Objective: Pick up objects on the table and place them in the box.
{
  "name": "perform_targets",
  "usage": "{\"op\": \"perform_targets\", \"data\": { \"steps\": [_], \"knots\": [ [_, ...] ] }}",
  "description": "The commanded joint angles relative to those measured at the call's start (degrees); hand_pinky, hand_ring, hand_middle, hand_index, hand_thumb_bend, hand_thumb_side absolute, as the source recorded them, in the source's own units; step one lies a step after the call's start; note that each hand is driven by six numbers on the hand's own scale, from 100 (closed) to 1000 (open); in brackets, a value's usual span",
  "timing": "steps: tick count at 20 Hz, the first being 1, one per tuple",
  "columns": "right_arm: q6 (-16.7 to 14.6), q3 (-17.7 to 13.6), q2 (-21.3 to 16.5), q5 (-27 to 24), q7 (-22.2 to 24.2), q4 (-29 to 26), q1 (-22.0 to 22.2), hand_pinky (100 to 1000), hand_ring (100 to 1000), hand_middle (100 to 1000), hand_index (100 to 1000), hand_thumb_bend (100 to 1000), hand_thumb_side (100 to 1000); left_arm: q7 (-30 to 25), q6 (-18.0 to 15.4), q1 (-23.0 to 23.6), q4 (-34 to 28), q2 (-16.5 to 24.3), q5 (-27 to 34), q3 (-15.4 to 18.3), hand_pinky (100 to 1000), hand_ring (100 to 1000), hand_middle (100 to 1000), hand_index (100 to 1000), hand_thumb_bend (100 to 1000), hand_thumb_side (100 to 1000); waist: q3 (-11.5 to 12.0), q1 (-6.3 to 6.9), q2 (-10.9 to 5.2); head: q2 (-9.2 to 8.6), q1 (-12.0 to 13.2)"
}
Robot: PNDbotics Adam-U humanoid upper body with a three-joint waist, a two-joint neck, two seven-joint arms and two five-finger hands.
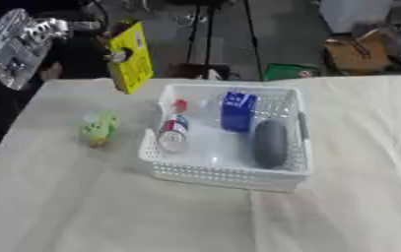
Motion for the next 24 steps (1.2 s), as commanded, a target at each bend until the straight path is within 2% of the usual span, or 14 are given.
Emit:
{"op": "perform_targets", "data": {
  "steps": [1,6,13,24],
  "knots": [
    [0.0,0.1,-1.3,-0.4,0.1,-1.0,-0.6,793,765,626,839,100,1000,3.3,2.1,-0.9,-3.1,0.8,3.7,0.9,843,737,659,480,100,703,0.0,-0.24,-1.07,-0.06,-1.3],
    [0.0,0.1,-1.2,-0.5,0.1,-1.0,-0.7,793,765,626,839,100,1000,7.8,4.9,-0.2,-5.1,0.0,8.5,0.1,854,715,634,452,100,711,-0.1,-0.33,-0.99,-0.38,-2.3],
    [0.1,0.2,-0.9,-0.7,0.1,-1.0,-1.0,793,765,626,839,100,1000,16.1,9.0,2.4,-6.6,-2.2,19.1,-1.1,866,705,622,436,100,711,-0.4,-0.53,-0.71,-1.05,-3.5],
    [0.0,0.3,-0.7,-0.8,0.1,-1.0,-1.4,793,765,626,839,100,1000,17.1,11.9,4.9,-4.8,-3.8,25.2,-4.2,890,713,628,453,100,736,-0.7,-0.56,-0.46,-1.38,-3.6]
  ]
}}
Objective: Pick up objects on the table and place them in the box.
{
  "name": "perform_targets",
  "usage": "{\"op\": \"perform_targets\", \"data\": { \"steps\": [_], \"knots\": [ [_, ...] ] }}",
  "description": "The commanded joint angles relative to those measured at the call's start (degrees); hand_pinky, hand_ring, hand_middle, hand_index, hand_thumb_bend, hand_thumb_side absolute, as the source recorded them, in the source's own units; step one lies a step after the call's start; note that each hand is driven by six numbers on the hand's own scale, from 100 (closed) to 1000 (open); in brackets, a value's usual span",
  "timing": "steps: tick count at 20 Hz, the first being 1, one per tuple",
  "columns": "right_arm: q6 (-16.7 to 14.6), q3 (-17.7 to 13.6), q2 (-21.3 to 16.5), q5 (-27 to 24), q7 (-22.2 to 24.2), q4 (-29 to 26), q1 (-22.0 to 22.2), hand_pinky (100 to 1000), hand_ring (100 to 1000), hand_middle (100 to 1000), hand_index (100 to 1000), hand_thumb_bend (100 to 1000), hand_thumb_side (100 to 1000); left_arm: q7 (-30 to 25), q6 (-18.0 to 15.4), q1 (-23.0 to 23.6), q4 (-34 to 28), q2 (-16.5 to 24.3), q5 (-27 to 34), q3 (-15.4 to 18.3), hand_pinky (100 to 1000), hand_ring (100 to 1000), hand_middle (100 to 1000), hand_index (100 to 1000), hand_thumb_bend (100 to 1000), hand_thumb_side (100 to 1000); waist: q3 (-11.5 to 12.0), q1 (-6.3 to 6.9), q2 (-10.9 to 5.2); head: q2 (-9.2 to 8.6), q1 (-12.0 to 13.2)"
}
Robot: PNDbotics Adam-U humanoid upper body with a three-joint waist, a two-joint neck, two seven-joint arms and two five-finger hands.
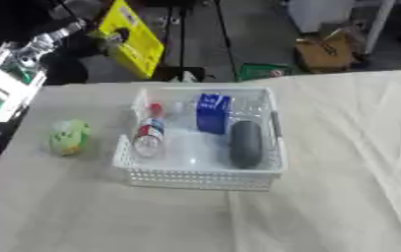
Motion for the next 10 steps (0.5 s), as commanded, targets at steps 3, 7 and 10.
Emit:
{"op": "perform_targets", "data": {
  "steps": [3,7,10],
  "knots": [
    [0.0,0.0,-0.8,-0.4,0.1,-1.0,-0.9,793,765,626,839,100,1000,-0.9,0.8,-1.2,1.0,0.4,0.8,-1.2,903,729,646,505,100,777,-0.1,-0.08,-0.84,-0.73,0.2],
    [-0.1,0.1,-0.8,-0.5,0.2,-1.0,-1.0,794,765,626,839,100,1000,-3.2,1.4,-2.1,3.3,-0.7,1.9,-2.1,913,740,657,521,100,829,-0.2,-0.02,-0.85,-0.77,0.3],
    [-0.1,0.2,-0.8,-0.5,0.2,-1.0,-1.1,794,765,626,839,100,1000,-4.6,1.5,-2.8,4.7,-1.6,2.5,-2.3,923,748,667,551,100,937,-0.4,0.06,-0.79,-0.89,0.4]
  ]
}}
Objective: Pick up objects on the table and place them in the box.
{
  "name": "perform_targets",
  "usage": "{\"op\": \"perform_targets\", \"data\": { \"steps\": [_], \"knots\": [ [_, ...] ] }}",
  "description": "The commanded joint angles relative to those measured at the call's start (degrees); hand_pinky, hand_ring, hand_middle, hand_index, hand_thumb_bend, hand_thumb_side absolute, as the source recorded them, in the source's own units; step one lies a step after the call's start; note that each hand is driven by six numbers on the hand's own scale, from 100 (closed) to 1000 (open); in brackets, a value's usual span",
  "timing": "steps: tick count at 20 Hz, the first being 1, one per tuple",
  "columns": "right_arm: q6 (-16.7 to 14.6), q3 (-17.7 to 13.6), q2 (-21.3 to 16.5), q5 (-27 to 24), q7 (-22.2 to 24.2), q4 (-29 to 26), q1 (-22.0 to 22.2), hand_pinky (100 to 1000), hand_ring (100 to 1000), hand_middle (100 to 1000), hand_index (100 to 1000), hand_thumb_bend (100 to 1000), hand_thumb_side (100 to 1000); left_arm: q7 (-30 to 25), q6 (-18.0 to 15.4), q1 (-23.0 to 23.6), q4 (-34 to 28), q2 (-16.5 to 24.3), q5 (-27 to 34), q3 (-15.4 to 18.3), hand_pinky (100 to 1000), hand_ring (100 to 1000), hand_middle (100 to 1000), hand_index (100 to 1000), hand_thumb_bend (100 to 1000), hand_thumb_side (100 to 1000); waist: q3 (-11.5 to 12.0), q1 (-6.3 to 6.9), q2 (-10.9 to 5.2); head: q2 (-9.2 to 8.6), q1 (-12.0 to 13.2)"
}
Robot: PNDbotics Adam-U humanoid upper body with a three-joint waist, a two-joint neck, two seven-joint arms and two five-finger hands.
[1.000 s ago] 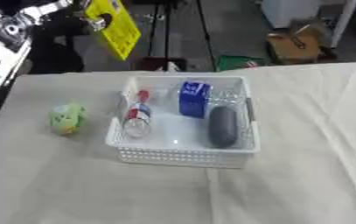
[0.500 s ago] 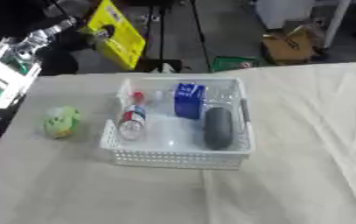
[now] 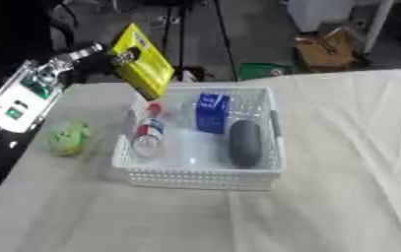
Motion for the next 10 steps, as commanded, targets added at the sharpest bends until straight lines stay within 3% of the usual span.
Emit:
{"op": "perform_targets", "data": {
  "steps": [1,2,3,4,5,10],
  "knots": [
    [-0.1,0.1,-0.8,-0.3,0.2,-1.0,-1.0,794,765,626,839,100,1000,-1.5,0.0,-2.0,1.0,0.0,0.9,0.0,923,748,667,551,100,937,-0.1,-0.07,-0.80,-0.85,0.2],
    [-0.2,0.2,-0.8,-0.3,0.2,-1.0,-1.0,794,765,626,839,100,1000,-1.7,-0.1,-2.2,1.4,-0.2,0.9,0.0,923,748,667,551,100,937,-0.1,-0.06,-0.80,-0.87,0.2],
    [-0.2,0.2,-0.8,-0.3,0.2,-1.0,-1.0,794,765,626,839,100,1000,-1.8,-0.2,-2.2,1.6,-0.3,0.9,0.0,937,761,683,584,100,1000,-0.2,-0.05,-0.78,-0.88,0.2],
    [-0.2,0.2,-0.8,-0.3,0.2,-1.0,-1.0,794,765,626,839,100,1000,-2.3,-0.4,-2.4,1.9,-0.9,1.3,-0.3,941,767,690,601,100,1000,-0.3,-0.01,-0.72,-0.89,0.3],
    [-0.2,0.2,-0.8,-0.4,0.2,-1.0,-1.1,794,765,626,839,100,1000,-2.9,-0.6,-2.6,2.2,-1.2,1.8,-0.4,946,772,698,627,163,1000,-0.3,0.03,-0.70,-0.89,0.3],
    [-0.2,0.2,-0.8,-0.4,0.3,-1.0,-1.1,793,765,626,838,100,1000,-6.6,-1.4,-3.2,3.5,-2.0,3.3,-0.3,956,786,725,687,218,1000,-0.5,0.18,-0.60,-0.95,0.3]
  ]
}}
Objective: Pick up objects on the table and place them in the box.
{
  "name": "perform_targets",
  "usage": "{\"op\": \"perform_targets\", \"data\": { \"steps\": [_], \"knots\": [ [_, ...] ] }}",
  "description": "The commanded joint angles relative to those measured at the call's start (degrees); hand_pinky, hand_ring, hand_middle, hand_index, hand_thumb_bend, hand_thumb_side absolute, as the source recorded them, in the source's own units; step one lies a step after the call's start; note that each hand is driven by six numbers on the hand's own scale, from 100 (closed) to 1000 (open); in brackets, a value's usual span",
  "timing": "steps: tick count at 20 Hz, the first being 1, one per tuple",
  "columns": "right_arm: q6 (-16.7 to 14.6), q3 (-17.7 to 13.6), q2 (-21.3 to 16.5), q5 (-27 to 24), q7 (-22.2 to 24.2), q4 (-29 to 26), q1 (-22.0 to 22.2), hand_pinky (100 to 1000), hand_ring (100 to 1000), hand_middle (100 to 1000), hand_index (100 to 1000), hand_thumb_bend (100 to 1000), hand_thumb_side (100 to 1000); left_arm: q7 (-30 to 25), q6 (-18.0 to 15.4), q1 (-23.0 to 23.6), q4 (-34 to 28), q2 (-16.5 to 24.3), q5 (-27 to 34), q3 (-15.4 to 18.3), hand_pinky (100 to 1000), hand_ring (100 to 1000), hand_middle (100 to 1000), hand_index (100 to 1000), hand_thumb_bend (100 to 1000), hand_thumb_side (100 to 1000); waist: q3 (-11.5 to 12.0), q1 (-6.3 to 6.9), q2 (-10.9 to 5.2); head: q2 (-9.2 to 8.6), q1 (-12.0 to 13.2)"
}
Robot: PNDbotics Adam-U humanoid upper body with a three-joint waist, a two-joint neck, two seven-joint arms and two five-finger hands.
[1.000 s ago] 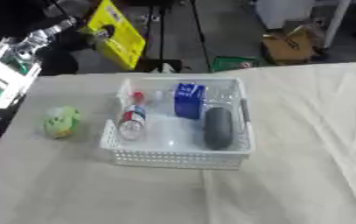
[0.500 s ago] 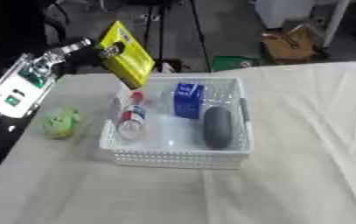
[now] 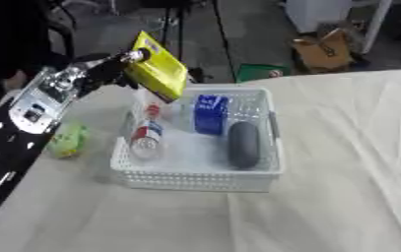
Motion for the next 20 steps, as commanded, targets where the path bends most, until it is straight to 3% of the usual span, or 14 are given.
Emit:
{"op": "perform_targets", "data": {
  "steps": [1,3,6,9,10,11,12,14,20],
  "knots": [
    [-0.1,0.0,-0.8,-0.3,0.2,-1.0,-0.8,793,765,626,838,100,1000,-2.2,-0.5,-1.7,0.1,0.8,1.0,0.5,960,794,736,715,229,1000,-0.1,-0.18,-0.81,-0.56,0.1],
    [-0.1,0.0,-0.8,-0.3,0.2,-1.0,-0.8,793,765,626,838,100,1000,-3.6,-0.6,-1.7,0.3,0.7,1.2,0.5,960,794,736,715,229,1000,-0.1,-0.16,-0.81,-0.51,0.1],
    [-0.1,0.1,-0.8,-0.3,0.3,-1.0,-0.8,793,765,626,838,100,1000,-5.8,-1.0,-1.7,0.6,0.2,1.9,0.2,993,847,815,889,321,1000,-0.2,-0.15,-0.79,-0.52,0.1],
    [-0.1,0.1,-0.9,-0.4,0.3,-1.0,-0.8,793,765,626,838,100,1000,-8.1,-1.3,-1.9,0.8,0.2,1.6,0.3,1000,862,838,925,347,1000,-0.2,-0.13,-0.84,-0.46,0.1],
    [-0.1,0.1,-0.8,-0.4,0.3,-1.0,-0.8,793,765,626,838,100,1000,-8.7,-1.5,-2.0,0.9,0.2,1.3,0.4,1000,900,889,961,403,1000,-0.3,-0.11,-0.85,-0.48,0.2],
    [-0.1,0.1,-0.8,-0.4,0.3,-1.0,-0.7,793,765,626,838,100,1000,-9.3,-1.7,-2.0,1.0,0.1,0.9,0.5,1000,900,889,961,403,1000,-0.3,-0.11,-0.86,-0.50,0.2],
    [-0.1,0.1,-0.8,-0.4,0.3,-1.0,-0.7,793,765,626,838,100,1000,-9.8,-2.0,-2.1,1.1,0.1,0.4,0.6,1000,923,917,981,484,1000,-0.3,-0.08,-0.88,-0.52,0.2],
    [-0.1,0.1,-0.9,-0.4,0.3,-1.0,-0.7,793,764,626,838,100,1000,-10.7,-2.4,-2.3,1.3,-0.1,-0.4,0.8,1000,952,950,1000,539,1000,-0.4,-0.02,-0.91,-0.51,0.2],
    [-0.1,0.1,-0.9,-0.5,0.4,-1.0,-0.7,793,765,626,838,100,1000,-12.0,-3.2,-2.7,1.5,-0.4,-1.7,1.2,1000,942,936,997,525,1000,-0.5,0.13,-0.87,-0.46,0.2]
  ]
}}
